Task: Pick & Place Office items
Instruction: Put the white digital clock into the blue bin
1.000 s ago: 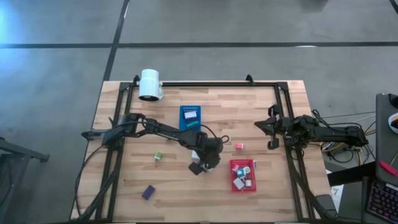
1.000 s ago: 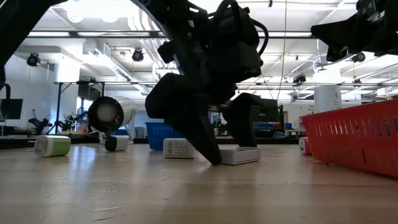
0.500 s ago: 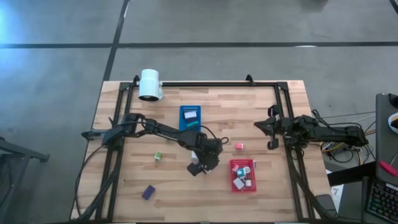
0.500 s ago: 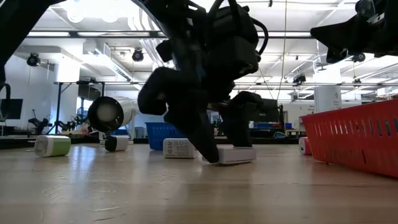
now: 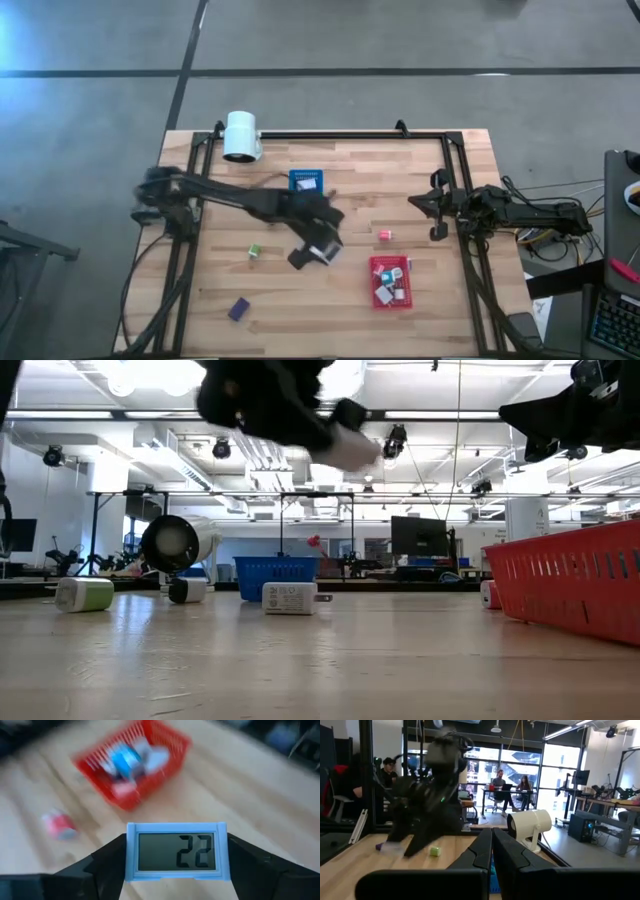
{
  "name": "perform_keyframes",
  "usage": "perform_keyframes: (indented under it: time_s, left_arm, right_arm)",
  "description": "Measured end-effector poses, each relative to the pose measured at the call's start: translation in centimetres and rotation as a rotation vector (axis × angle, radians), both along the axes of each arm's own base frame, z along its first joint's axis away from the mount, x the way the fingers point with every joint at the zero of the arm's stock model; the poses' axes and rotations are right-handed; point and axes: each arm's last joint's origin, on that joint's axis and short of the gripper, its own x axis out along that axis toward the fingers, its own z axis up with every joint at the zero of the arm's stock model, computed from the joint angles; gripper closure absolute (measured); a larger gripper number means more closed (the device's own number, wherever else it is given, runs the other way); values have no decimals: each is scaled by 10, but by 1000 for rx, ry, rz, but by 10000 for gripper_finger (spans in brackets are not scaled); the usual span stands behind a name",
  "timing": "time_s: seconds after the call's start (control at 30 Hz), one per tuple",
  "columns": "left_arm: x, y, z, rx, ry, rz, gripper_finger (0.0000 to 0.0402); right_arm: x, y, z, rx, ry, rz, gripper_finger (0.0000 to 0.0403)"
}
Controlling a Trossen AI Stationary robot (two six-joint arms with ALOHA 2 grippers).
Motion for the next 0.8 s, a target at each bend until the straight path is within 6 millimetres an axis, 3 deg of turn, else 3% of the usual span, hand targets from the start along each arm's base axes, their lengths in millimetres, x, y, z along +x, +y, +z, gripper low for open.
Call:
perform_keyframes:
  time_s: [0.23, 0.47, 0.57, 0.8]
  left_arm:
    - [-83, 41, 34, -185, -345, 238, 118]
    - [-170, 55, 37, -277, -677, 608, 118]
    - [-197, 56, 33, -319, -696, 751, 118]
    - [-239, 51, 22, -379, -750, 766, 118]
  right_arm:
    - [0, 0, 0, 3, 1, 1, 394]
    - [0, 0, 0, 3, -1, -2, 394]
    - [0, 0, 0, 3, 0, -2, 394]
    - [0, 0, 0, 3, -1, -2, 394]
